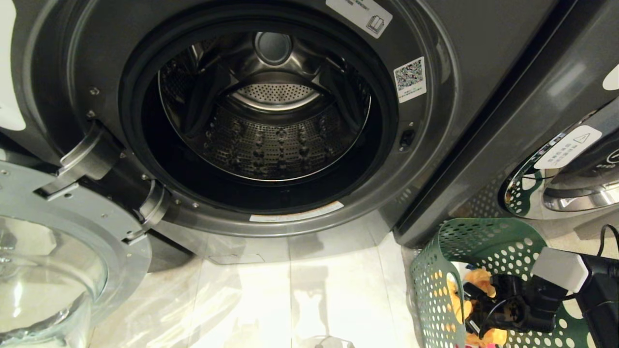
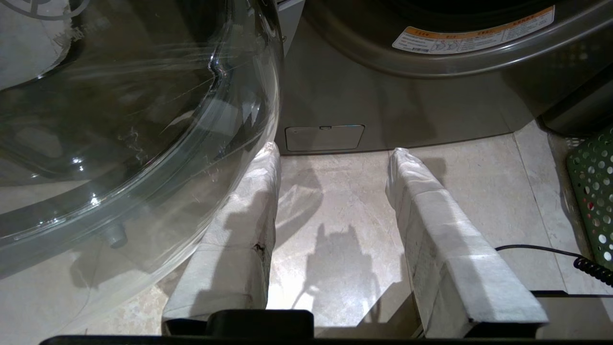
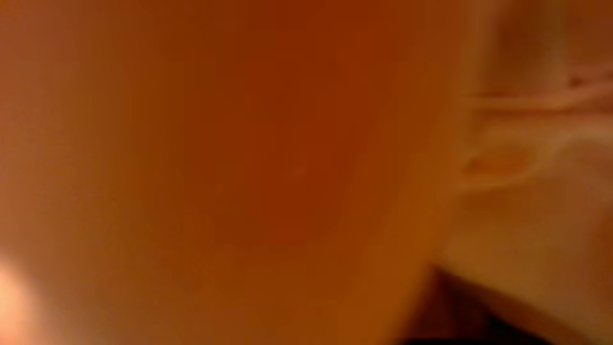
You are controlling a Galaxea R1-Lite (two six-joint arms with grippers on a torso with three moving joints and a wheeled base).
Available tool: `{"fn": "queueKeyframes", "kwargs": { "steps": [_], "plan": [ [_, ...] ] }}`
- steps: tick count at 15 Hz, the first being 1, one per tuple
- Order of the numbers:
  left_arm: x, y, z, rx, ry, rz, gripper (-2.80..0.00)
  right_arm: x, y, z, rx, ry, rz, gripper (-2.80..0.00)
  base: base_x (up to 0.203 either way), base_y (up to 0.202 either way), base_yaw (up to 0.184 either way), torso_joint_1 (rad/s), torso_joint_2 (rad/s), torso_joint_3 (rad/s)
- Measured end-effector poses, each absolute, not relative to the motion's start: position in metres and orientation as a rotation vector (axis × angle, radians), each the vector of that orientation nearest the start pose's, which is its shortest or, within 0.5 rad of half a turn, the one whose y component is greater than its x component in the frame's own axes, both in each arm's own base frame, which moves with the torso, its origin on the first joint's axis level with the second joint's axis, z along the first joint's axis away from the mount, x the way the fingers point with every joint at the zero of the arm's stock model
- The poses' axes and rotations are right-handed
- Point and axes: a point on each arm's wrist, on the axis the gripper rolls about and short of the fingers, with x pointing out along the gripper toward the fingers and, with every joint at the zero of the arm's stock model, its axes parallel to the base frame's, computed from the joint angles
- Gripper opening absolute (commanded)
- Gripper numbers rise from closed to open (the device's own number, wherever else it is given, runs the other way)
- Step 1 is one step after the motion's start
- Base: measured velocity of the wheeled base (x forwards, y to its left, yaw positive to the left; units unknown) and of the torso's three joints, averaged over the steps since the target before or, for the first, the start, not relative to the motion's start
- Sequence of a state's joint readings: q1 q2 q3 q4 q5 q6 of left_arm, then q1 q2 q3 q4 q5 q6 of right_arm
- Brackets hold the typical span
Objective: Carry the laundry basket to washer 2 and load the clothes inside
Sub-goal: Place the clothes into the washing machine
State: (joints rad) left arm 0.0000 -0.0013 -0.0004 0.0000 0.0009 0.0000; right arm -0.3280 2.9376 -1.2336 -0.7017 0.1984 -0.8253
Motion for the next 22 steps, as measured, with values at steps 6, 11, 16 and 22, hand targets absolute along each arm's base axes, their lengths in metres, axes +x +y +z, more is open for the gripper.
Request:
{"fn": "queueKeyframes", "kwargs": {
  "steps": [6, 11, 16, 22],
  "plan": [
    [-0.023, 0.000, 0.076, 0.000, -0.002, 0.000, -2.80, 0.383, -0.127, -0.212, -0.483, 0.940, 0.258, -2.80, 0.000, 0.000, 0.000, 0.000, 0.00, 0.000],
    [-0.023, 0.000, 0.076, 0.000, -0.002, 0.000, -2.80, 0.379, -0.126, -0.195, -0.355, 0.962, 0.196, -2.80, 0.000, 0.000, 0.000, 0.000, 0.00, 0.000],
    [-0.023, 0.000, 0.076, 0.000, -0.002, 0.000, -2.80, 0.355, -0.116, -0.145, -0.208, 1.030, 0.158, -2.80, 0.000, 0.000, 0.000, 0.000, 0.00, 0.000],
    [-0.023, 0.000, 0.076, 0.000, -0.002, 0.000, -2.80, 0.303, -0.100, -0.045, -0.115, 1.008, 0.092, -2.80, 0.000, 0.000, 0.000, 0.000, 0.00, 0.000]
  ]
}}
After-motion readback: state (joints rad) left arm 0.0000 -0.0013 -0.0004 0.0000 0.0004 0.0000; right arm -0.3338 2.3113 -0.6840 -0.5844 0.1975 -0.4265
